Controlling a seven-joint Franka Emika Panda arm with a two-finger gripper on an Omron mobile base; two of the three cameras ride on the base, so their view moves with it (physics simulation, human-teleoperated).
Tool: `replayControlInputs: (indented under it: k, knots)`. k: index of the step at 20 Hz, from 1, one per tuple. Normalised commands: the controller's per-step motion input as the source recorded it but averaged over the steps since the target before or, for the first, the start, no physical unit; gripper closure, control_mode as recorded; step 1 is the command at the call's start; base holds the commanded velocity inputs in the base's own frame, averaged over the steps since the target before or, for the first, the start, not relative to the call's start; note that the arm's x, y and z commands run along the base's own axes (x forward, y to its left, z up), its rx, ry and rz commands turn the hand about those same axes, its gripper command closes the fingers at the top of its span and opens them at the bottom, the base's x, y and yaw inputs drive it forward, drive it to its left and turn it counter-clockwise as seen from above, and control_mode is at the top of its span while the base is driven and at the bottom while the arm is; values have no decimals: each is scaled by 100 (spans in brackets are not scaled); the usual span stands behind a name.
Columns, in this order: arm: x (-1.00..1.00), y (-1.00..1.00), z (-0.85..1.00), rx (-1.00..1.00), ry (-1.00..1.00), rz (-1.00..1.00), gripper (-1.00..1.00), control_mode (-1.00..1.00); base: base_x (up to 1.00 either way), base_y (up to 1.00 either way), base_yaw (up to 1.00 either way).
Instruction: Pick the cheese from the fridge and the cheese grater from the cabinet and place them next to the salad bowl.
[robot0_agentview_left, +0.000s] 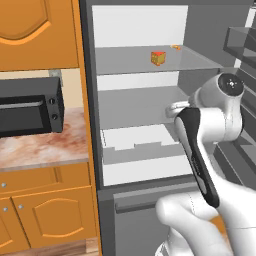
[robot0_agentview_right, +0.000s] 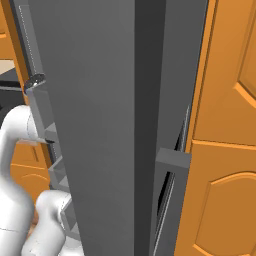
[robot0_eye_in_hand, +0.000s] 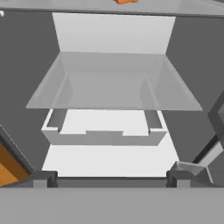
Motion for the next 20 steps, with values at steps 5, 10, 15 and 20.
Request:
replayControlInputs:
  k: [5,10,15,20]
  knots:
    - [2,-6,51,0,-5,0,-100,-100,0,0,0]
    - [14,0,33,0,-7,0,-100,-100,0,0,0]
    - [9,0,32,-5,-21,0,-100,-100,0,0,0]
    - [5,0,16,-2,-15,0,-100,-100,0,0,0]
